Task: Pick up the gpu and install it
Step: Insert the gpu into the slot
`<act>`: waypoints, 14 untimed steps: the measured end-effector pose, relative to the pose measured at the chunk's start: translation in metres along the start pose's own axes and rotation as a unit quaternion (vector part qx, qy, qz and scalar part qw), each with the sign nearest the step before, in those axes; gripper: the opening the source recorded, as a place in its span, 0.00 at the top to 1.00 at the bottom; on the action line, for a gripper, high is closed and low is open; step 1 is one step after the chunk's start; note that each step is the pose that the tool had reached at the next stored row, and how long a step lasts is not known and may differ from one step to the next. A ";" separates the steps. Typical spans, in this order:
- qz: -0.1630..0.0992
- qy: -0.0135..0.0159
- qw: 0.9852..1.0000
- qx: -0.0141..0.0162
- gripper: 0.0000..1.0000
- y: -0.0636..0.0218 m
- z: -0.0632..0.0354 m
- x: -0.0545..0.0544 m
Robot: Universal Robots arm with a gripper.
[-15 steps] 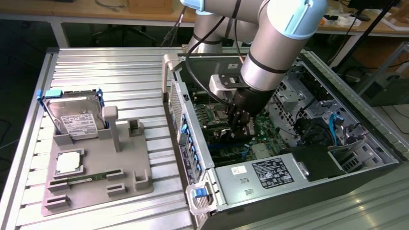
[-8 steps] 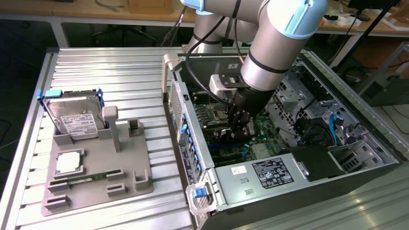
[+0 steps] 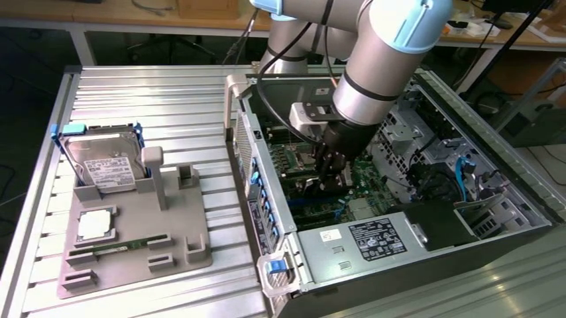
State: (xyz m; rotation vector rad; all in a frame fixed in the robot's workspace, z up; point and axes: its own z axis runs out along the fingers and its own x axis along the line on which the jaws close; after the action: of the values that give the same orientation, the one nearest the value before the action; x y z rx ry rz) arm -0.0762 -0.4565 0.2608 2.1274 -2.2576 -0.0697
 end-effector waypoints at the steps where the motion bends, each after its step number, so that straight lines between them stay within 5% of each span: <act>1: -0.001 0.000 1.000 0.000 0.73 -0.0001 0.0003 -0.001; 8: -0.025 0.001 1.000 0.000 0.73 -0.0006 0.0037 -0.001; 14: -0.018 0.002 1.000 0.000 0.73 -0.0009 0.0047 0.004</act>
State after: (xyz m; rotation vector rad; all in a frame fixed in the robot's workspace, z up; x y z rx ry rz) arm -0.0757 -0.4601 0.2561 2.1672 -2.2167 -0.0680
